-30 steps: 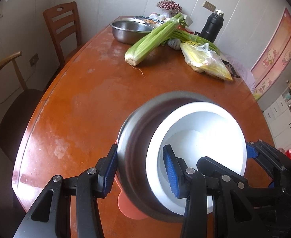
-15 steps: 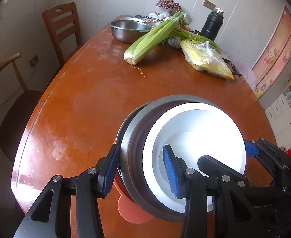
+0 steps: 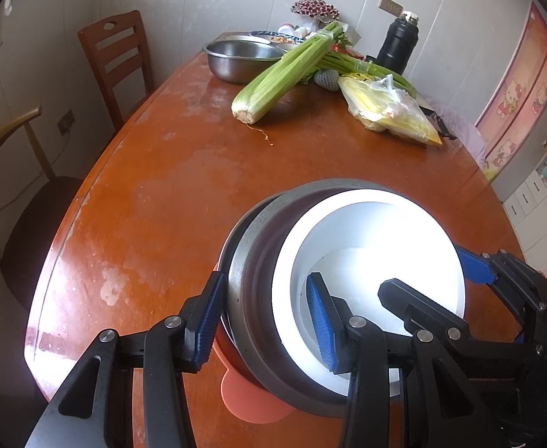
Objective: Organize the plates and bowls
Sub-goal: 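Lower the basin onto the grey pan in the pig bowl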
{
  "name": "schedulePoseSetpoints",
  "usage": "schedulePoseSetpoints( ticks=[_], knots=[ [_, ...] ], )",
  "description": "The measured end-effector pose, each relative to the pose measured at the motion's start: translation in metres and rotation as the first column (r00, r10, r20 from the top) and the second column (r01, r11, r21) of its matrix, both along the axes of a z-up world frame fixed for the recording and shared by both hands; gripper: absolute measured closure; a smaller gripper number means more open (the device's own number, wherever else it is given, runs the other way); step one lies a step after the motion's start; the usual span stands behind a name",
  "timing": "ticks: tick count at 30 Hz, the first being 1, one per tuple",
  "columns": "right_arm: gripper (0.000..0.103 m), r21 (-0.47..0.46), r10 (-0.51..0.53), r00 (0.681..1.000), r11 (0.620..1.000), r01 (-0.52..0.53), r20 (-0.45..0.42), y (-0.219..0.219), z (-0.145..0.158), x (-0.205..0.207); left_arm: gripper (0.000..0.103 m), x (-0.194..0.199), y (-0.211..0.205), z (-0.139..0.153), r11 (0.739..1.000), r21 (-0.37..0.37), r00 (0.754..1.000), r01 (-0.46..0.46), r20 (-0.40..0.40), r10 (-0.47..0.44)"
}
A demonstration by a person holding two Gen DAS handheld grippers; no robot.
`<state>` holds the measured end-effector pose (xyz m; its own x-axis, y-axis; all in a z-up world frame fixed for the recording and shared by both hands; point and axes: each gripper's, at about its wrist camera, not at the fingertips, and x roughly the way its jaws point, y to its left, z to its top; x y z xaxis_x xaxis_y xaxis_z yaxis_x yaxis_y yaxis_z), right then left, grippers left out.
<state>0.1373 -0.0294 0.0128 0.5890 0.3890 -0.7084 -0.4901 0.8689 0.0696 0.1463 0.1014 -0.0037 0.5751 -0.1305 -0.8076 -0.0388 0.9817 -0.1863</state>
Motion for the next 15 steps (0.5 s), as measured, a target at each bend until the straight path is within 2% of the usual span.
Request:
schedulePoseSetpoints(
  ticks=[8, 15],
  knots=[
    [0.041, -0.005, -0.010, 1.000, 1.000, 0.010, 0.000, -0.0018, -0.0006, -0.0005, 0.055, -0.0017, -0.0034, 0.0005, 0.999, 0.036, 1.000, -0.028, 0.016, 0.027],
    [0.041, -0.006, -0.014, 1.000, 1.000, 0.014, 0.012, -0.0039, -0.0006, -0.0006, 0.054, -0.0041, 0.0018, 0.0047, 0.998, 0.025, 0.998, -0.064, 0.030, 0.063]
  ],
)
